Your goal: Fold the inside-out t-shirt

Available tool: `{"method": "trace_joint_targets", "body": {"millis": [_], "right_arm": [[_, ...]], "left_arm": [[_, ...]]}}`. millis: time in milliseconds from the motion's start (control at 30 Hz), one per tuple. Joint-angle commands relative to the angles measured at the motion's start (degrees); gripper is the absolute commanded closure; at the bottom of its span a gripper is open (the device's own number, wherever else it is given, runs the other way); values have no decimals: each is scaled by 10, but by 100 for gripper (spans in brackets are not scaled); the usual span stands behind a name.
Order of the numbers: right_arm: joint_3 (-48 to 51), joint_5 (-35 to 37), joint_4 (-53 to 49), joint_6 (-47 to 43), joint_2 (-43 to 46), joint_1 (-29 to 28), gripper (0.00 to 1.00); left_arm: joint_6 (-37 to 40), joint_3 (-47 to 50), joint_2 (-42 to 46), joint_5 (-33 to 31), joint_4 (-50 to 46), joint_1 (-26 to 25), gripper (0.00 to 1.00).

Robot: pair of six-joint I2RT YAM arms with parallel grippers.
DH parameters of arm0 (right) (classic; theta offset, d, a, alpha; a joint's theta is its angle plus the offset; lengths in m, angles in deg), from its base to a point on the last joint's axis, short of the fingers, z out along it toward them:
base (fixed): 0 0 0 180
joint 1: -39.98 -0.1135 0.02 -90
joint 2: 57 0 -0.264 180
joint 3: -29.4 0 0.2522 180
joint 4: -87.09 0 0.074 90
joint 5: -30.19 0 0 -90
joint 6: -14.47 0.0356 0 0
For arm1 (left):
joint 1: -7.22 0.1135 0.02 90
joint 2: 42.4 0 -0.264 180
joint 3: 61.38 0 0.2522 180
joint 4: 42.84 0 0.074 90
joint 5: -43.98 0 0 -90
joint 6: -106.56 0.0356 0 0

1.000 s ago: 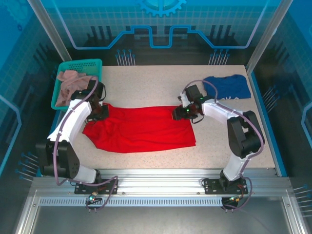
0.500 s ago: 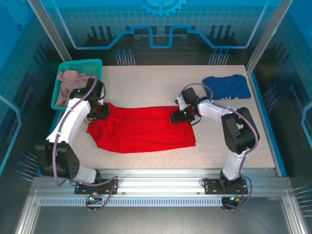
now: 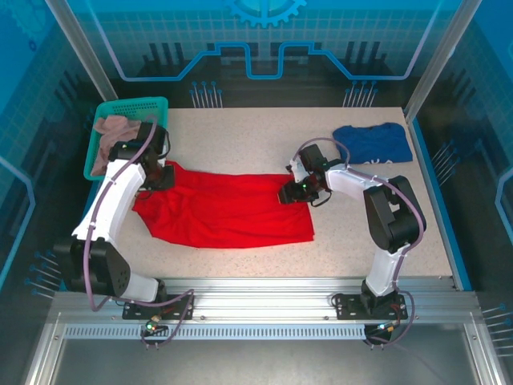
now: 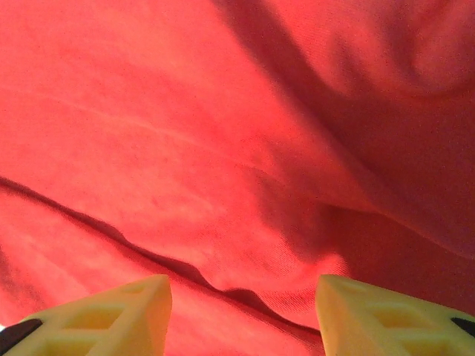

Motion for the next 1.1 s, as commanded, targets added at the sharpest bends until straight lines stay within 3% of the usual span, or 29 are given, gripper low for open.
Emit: {"method": "trace_joint_targets", "body": {"millis": [0,233,533,733,1067], "right_arm": [[-3,-34,-7,-8,20,5,45],[-19,-59,10,4,-12,-6,46],[-25,-31,4,0,-45,-3,50],[-22,-33,8,1,-61,-4,51],[-16,-27,8,-1,-61,-2,52]], "left_arm": [[16,-29,10,-25,-16,5,100],[8,-20,-5,5,-9,4,100],[-2,-19,-1,53,-7,3,100],[-26,-14,3,127,-4,1,100],[-75,-14,-13,226,11,-43,100]]}}
